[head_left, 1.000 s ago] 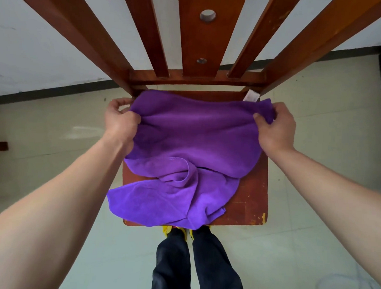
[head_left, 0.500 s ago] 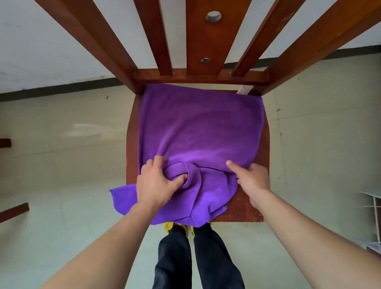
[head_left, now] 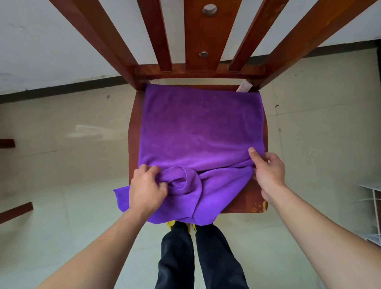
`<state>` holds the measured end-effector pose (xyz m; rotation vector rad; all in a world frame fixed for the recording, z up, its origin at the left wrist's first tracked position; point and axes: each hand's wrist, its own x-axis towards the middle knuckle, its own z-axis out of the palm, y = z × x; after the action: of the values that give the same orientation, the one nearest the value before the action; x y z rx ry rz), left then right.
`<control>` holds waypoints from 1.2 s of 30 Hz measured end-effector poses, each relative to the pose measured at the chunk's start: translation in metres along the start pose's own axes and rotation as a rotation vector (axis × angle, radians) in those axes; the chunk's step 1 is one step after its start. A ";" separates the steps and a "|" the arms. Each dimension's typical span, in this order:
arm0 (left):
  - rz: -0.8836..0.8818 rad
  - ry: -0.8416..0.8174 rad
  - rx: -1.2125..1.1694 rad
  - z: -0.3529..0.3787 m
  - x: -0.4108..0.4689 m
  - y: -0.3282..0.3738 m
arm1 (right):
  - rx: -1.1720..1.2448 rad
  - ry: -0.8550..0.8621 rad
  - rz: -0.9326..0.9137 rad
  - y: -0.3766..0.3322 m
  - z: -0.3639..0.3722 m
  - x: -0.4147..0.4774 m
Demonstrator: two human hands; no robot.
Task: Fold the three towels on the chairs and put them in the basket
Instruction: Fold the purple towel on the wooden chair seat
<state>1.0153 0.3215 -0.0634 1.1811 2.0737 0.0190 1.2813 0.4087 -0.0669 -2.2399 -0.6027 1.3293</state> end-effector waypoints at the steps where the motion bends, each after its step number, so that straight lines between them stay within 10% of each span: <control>1: -0.048 0.055 -0.042 -0.003 0.004 -0.002 | 0.012 -0.022 0.046 -0.003 0.000 0.000; 18: -0.428 0.177 -0.196 -0.034 0.082 0.009 | -0.438 0.183 -0.223 -0.061 0.007 0.071; 22: -0.321 0.289 -0.141 -0.035 0.041 0.010 | -0.282 0.201 -0.064 -0.014 -0.010 0.043; 27: -0.139 0.014 -0.202 -0.005 -0.011 0.006 | -0.167 -0.118 0.167 0.034 0.001 -0.032; 36: 0.001 0.128 -0.097 0.027 -0.024 0.034 | 0.027 -0.085 -0.038 0.040 0.007 -0.048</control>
<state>1.0640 0.3139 -0.0574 1.1482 2.1576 0.1988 1.2592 0.3504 -0.0605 -2.1489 -0.6507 1.4110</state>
